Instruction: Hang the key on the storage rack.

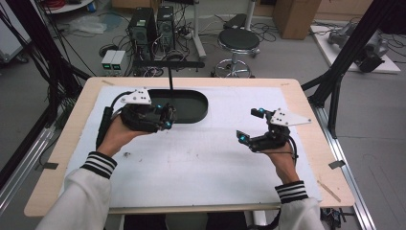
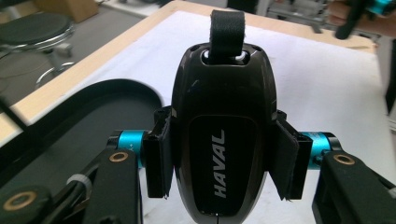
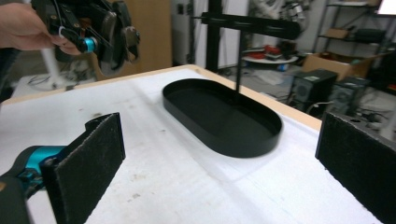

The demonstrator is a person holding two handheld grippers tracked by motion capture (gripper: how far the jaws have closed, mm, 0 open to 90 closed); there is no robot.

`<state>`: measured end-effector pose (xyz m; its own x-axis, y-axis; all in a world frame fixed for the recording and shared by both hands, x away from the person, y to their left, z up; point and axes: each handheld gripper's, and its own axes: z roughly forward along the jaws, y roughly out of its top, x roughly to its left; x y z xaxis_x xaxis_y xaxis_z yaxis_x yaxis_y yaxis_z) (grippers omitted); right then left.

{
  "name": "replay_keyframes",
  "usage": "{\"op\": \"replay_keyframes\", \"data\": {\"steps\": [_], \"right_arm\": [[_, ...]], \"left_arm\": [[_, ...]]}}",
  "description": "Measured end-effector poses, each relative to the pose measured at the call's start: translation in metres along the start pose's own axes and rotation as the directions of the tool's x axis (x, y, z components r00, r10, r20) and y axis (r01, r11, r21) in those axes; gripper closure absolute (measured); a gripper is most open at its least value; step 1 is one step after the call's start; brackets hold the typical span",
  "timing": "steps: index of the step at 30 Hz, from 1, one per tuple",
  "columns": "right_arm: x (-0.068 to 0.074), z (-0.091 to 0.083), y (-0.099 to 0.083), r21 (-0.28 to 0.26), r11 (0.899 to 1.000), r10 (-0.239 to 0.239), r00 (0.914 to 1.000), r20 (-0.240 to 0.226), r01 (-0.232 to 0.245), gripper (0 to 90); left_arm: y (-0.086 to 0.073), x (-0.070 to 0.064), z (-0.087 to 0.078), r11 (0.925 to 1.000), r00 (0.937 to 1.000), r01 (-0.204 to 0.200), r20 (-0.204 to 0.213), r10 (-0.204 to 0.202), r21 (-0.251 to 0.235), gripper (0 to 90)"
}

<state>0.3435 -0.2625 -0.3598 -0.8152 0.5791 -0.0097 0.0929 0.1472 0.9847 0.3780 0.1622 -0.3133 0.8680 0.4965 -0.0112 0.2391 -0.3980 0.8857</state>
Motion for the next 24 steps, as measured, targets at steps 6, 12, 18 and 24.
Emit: {"op": "replay_keyframes", "data": {"steps": [6, 12, 18, 24], "right_arm": [[0.001, -0.022, -0.019, -0.003, 1.000, -0.014, 0.9963, 0.085, 0.014, 0.4], [-0.001, -0.036, -0.036, -0.008, 1.000, 0.000, 0.9899, 0.142, 0.001, 0.4], [-0.002, -0.046, -0.050, -0.014, 1.000, -0.006, 0.9799, 0.200, 0.009, 0.4], [-0.001, -0.054, -0.060, -0.054, 0.998, -0.006, 0.9709, 0.239, 0.019, 0.4]], "left_arm": [[0.010, 0.014, -0.009, 0.9989, 0.9967, 0.040, -0.071, -0.038, 0.025, 48.7], [0.021, 0.025, -0.018, 0.9973, 0.9897, 0.059, -0.133, -0.053, 0.044, 48.7], [0.025, 0.041, -0.026, 0.9953, 0.9785, 0.086, -0.192, -0.076, 0.046, 48.7], [0.026, 0.058, -0.033, 0.9913, 0.9665, 0.100, -0.245, -0.076, 0.086, 48.7]]}}
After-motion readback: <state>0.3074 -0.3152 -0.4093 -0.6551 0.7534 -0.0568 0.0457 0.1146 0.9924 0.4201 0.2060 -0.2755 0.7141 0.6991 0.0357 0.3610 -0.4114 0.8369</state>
